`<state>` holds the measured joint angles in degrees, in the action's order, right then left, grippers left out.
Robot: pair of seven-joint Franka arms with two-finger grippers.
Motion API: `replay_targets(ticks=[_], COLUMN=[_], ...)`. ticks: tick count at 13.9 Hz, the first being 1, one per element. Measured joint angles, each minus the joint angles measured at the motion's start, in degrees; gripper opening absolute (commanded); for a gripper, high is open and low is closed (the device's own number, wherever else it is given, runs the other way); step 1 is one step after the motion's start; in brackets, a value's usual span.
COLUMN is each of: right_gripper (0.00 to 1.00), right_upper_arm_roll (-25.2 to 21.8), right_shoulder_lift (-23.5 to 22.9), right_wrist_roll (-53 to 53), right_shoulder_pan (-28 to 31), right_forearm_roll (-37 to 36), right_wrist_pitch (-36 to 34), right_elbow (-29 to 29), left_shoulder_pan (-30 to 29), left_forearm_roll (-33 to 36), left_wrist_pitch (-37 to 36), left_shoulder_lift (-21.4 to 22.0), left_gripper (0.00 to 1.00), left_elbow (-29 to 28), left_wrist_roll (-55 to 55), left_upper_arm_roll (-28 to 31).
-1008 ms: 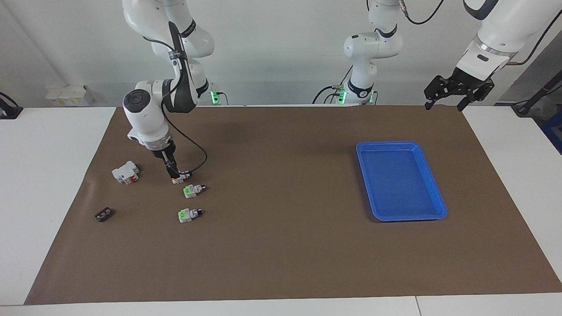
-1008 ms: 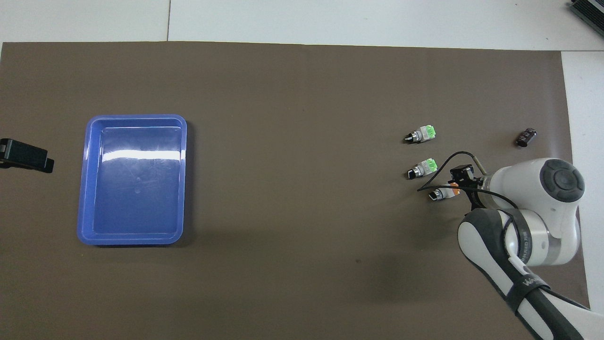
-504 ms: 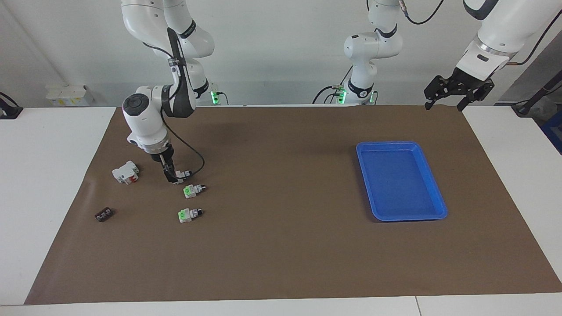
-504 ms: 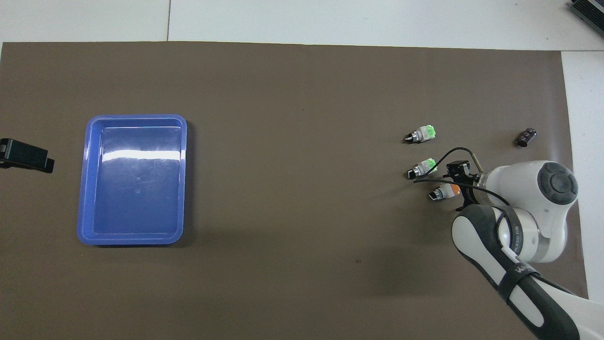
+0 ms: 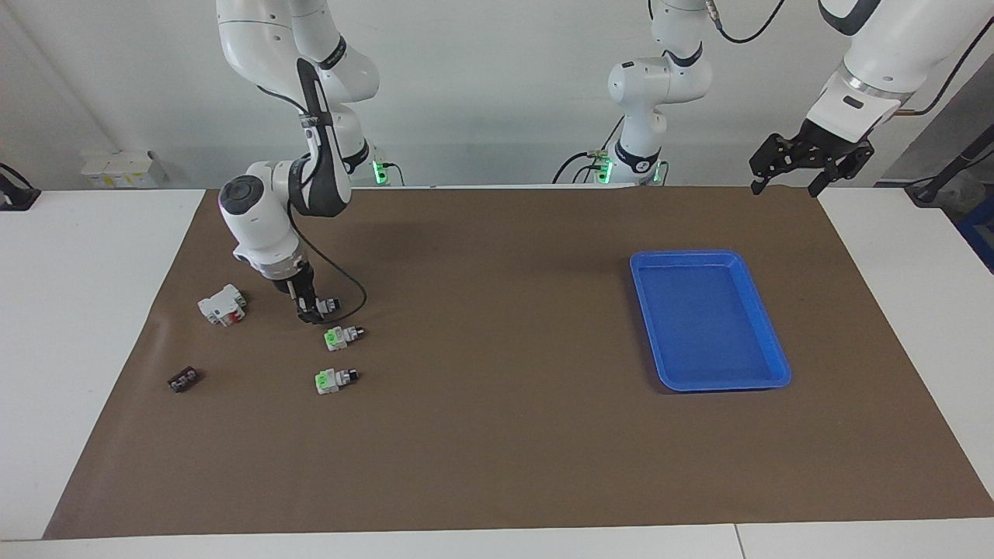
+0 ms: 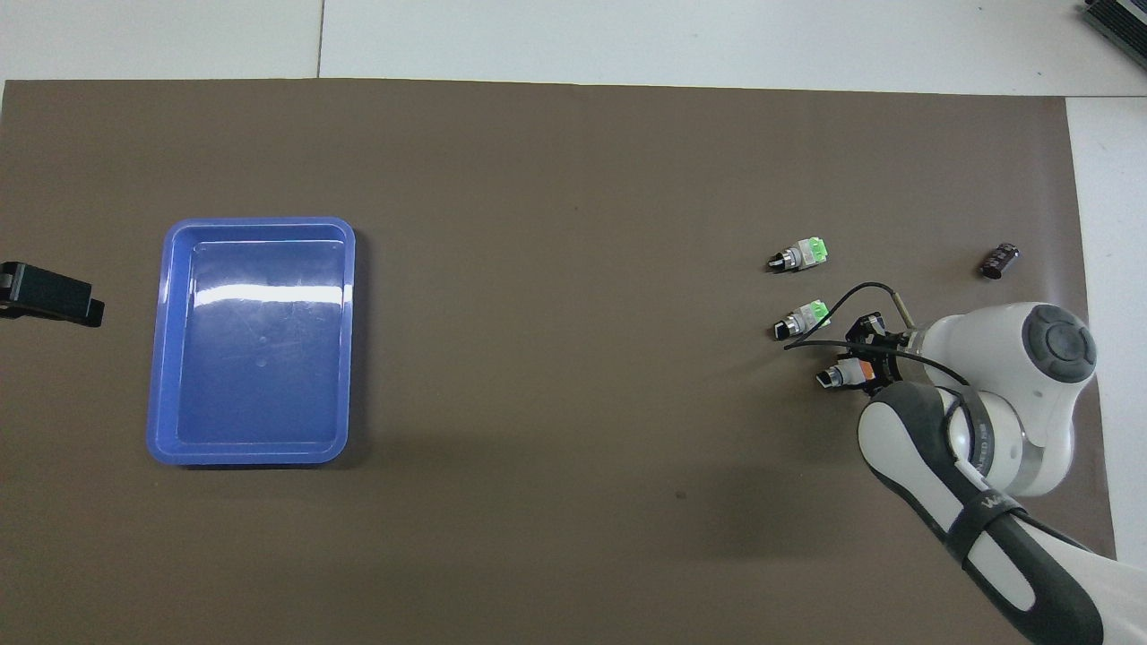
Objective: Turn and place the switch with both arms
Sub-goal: 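Reach the right gripper down and grasp the orange-topped switch, then lift the switch with the right gripper while the left gripper approaches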
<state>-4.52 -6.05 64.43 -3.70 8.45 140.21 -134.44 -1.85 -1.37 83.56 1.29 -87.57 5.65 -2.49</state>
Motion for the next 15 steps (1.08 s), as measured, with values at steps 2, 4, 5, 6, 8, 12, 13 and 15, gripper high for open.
replay_targets(ticks=[2, 4, 5, 6, 8, 12, 13, 15], right_gripper=[0.0, 0.0, 0.0, 0.0, 0.0, 0.0, 0.0, 0.0], right_upper_arm_roll=[-0.03, -0.04, -0.05, -0.07, -0.11, 0.92, 1.37, 2.98], right_shoulder_lift=[0.0, 0.04, 0.2, 0.46, 1.34, 3.04, 3.17, 3.19], right_wrist_roll=[-4.77, -5.74, -5.78, -5.8, -4.39, 8.54, 12.06, 16.92], right_shoulder_pan=[0.48, 1.01, 1.1, 1.1, 1.09, -1.2, -2.84, -5.85], right_forearm_roll=[4.32, 6.29, 7.91, 10.4, 15.41, 23.06, 24.79, 29.67], right_wrist_pitch=[-4.19, -8.85, -12.49, -17.25, -25.83, -37.07, -38.64, -40.28], right_elbow=[1.89, 4.16, 5.92, 8.44, 13.98, 23.18, 24.99, 27.68], left_shoulder_pan=[0.02, 0.03, 0.04, 0.06, 0.08, 0.11, 0.12, 0.17], left_forearm_roll=[0.0, 0.0, 0.0, 0.0, 0.0, -0.09, -0.44, -3.17], left_wrist_pitch=[0.09, 0.09, 0.09, 0.42, 3.93, 6.28, 6.49, 6.55], left_shoulder_lift=[0.02, 0.02, 0.02, 0.07, 0.49, 1.26, 1.38, 1.57], left_gripper=[1.0, 1.0, 1.0, 0.99, 0.81, 0.81, 0.81, 0.81], left_elbow=[0.0, 0.0, -0.03, -0.25, -2.06, -3.9, -3.9, -3.9], left_wrist_roll=[-0.04, -0.04, -0.04, -0.04, -0.04, -0.04, -0.04, -0.19], left_upper_arm_roll=[-0.09, -0.19, -0.25, -0.32, -0.45, -0.99, -1.63, -2.81])
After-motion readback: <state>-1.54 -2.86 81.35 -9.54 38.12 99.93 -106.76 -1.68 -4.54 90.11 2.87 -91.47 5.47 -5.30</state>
